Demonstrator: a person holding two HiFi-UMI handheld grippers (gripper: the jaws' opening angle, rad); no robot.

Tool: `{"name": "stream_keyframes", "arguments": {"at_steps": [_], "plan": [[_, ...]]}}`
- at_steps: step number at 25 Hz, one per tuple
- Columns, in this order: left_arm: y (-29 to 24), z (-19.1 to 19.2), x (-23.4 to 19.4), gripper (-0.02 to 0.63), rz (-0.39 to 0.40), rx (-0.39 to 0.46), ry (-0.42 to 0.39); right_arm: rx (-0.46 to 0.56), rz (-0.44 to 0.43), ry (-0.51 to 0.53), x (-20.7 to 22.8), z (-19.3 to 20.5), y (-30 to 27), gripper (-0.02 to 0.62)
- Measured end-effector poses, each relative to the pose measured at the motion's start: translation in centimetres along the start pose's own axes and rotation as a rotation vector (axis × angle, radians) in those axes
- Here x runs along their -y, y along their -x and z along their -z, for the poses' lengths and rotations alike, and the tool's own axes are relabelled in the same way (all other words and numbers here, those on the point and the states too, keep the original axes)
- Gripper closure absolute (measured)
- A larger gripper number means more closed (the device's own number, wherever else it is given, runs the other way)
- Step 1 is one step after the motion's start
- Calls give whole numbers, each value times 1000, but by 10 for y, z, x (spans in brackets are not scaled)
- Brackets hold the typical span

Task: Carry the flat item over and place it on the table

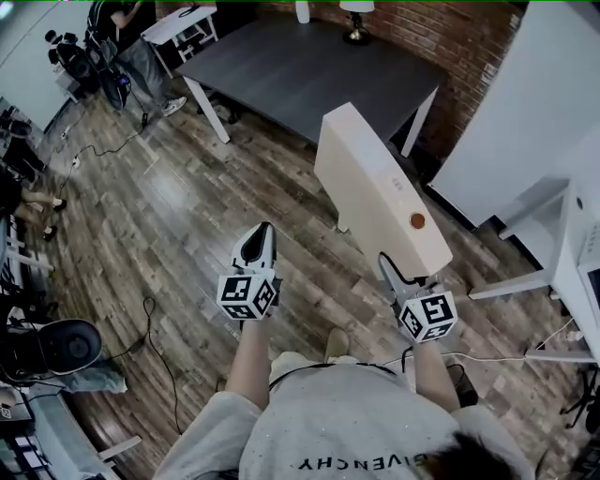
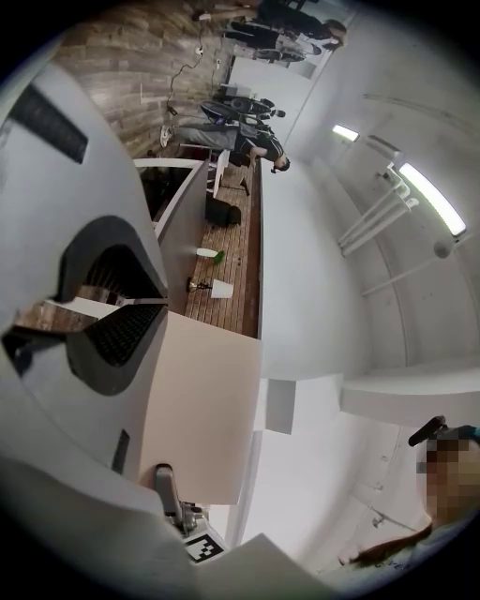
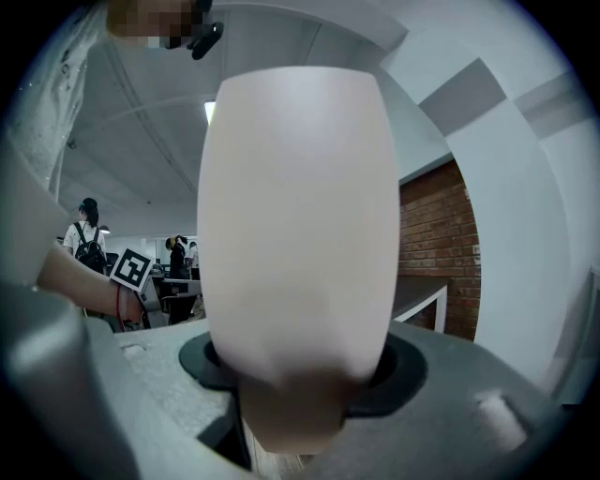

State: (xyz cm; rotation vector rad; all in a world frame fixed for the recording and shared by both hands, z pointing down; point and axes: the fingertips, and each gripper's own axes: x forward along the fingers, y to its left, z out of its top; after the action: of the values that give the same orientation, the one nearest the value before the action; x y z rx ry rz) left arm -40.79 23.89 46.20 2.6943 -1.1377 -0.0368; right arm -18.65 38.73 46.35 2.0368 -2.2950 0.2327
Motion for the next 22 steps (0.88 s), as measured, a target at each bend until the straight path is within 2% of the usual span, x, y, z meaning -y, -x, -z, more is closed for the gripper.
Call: {"name": "stream_keyframes", "arguments": {"at_steps": [9,15,22], "plan": [[-73,3,41,591,46,-14,5,17,-17,-30,57,-16,-24,322],[-117,8,46,591,65,-39,4,15,-24,-47,84,-19,-46,322],[-218,-6,51,591,114,-23,11,17,-27,-70,138,-35,-97,322]]}}
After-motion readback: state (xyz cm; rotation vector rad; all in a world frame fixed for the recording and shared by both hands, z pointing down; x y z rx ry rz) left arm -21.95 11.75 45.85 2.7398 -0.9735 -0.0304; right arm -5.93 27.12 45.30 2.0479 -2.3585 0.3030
